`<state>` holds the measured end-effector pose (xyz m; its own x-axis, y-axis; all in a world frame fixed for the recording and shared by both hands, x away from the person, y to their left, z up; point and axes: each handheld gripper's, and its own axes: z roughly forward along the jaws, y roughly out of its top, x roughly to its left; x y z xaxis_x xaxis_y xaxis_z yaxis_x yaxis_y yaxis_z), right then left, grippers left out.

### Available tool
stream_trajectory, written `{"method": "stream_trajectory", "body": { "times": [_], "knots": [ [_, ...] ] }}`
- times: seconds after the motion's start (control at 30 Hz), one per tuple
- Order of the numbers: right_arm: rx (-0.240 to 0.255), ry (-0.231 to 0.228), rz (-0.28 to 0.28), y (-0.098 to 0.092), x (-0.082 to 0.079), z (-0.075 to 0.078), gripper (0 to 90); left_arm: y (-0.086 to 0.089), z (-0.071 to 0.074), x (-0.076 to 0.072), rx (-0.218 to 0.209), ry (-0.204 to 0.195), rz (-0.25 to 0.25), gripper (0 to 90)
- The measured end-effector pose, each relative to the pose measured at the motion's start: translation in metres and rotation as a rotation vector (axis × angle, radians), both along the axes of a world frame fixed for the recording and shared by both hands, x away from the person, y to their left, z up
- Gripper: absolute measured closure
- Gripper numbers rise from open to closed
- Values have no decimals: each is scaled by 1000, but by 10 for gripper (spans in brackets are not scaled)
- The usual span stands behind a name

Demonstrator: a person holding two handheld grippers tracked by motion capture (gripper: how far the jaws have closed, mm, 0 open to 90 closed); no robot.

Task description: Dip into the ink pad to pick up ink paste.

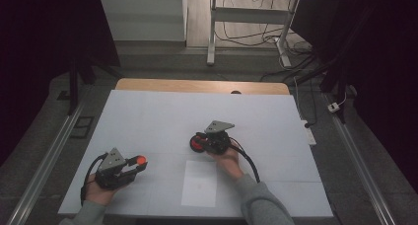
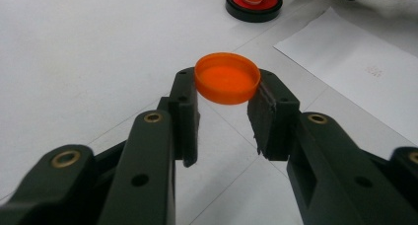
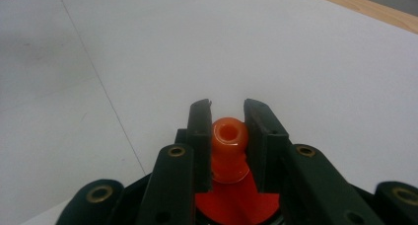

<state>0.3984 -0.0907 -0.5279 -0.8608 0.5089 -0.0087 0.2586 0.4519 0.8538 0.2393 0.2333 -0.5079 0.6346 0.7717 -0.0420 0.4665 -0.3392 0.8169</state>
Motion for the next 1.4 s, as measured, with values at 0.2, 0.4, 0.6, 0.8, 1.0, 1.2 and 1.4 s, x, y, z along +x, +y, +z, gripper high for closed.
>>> {"method": "stream_trajectory", "body": {
  "times": [0.2, 0.4, 0.6, 0.8, 1.0, 1.2, 1.4],
  "knots": [
    [74, 19, -14, -11, 6, 9, 730, 2, -1, 2, 1, 3, 3, 649],
    [165, 2, -51, -28, 7, 31, 730, 3, -2, 2, 3, 3, 7, 648],
    [175, 1, -52, -32, 5, 35, 730, 2, -1, 2, 5, -1, 7, 648],
    [180, 2, -53, -35, 6, 37, 730, 4, -2, 2, 2, 1, 8, 648],
    [173, 3, -53, -36, 4, 38, 730, 4, -2, 3, 3, 1, 7, 648],
    [166, 5, -46, -35, 2, 39, 730, 3, -2, 3, 2, 2, 5, 648],
    [165, 6, -45, -36, 0, 41, 730, 3, -3, 3, 2, 2, 3, 648]
  ]
}}
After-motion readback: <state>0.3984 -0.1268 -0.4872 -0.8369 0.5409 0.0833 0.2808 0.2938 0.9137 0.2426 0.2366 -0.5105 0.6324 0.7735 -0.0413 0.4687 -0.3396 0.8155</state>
